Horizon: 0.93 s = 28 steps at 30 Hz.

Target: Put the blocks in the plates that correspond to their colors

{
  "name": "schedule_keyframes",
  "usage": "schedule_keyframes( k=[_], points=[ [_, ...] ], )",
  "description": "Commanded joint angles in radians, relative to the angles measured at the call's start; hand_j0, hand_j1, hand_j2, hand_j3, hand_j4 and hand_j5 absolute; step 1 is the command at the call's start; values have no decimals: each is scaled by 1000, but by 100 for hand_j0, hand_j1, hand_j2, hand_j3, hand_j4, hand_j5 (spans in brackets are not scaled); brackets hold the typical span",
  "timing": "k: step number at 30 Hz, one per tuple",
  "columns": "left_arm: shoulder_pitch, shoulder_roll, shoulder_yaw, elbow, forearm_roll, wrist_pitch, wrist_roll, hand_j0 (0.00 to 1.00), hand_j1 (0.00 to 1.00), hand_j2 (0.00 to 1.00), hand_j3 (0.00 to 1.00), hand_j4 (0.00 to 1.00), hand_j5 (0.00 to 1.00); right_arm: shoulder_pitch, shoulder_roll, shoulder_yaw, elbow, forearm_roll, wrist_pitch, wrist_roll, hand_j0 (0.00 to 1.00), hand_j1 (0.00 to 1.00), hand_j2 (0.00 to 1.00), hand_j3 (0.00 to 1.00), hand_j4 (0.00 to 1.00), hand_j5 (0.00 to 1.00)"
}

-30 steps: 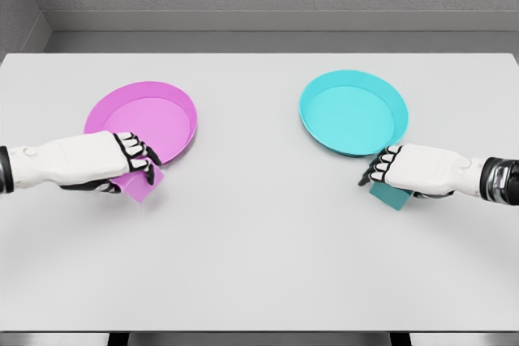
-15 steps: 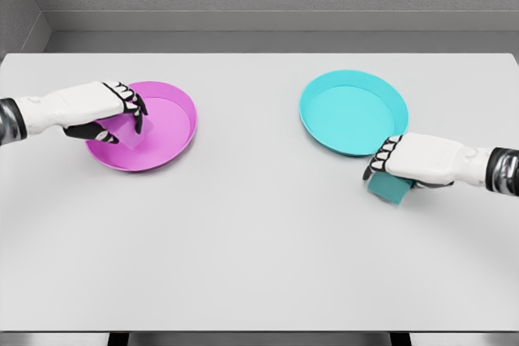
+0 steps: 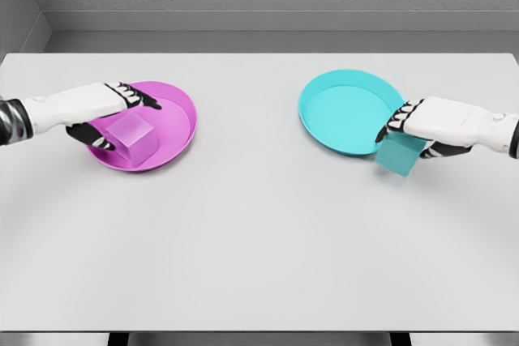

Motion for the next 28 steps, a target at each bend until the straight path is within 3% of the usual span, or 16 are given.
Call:
schedule_keyframes(
  k=[1,4,7,8,9,10,13,15,17,18,22,28],
  points=[
    [0,4,17,0,8,2,3,100,100,100,100,100,100,-3,20,-2,32,-40,3,0,70,70,70,70,70,70],
    [-5,11,32,0,14,2,4,100,100,100,100,100,100,-115,126,1,123,-46,3,0,70,70,70,70,70,70],
    [-2,43,32,3,111,2,6,100,100,100,100,100,100,-221,211,1,208,-46,3,0,70,70,70,70,70,70],
    [-2,55,32,31,148,2,7,100,100,100,100,100,100,-262,240,0,274,-46,3,0,71,71,71,71,71,71],
    [-2,55,32,68,168,2,7,100,100,100,100,100,100,-288,266,1,314,-45,3,0,84,84,84,84,84,84],
    [-3,57,32,103,171,2,9,100,100,100,100,100,100,-287,283,-2,327,-41,3,0,100,100,100,100,100,100],
    [8,58,34,128,182,2,9,100,100,100,100,100,100,-279,271,-138,370,-35,3,0,100,100,100,100,100,100],
    [9,90,34,117,182,2,9,100,100,100,100,100,100,-252,226,-152,386,-35,3,0,100,100,100,100,100,100],
    [21,141,34,129,289,2,12,100,100,100,100,100,100,-232,185,-209,432,-37,3,0,100,100,100,100,100,100],
    [55,155,34,125,326,2,12,100,100,100,100,100,100,-218,182,-250,445,-35,3,0,100,100,100,100,100,100],
    [87,158,32,123,324,2,10,100,100,100,100,100,100,-187,182,-247,436,-35,3,0,100,100,100,100,100,100],
    [91,158,32,131,324,2,9,100,100,100,100,100,100,-186,182,-232,432,-32,3,0,100,100,100,100,100,100]
  ],
)
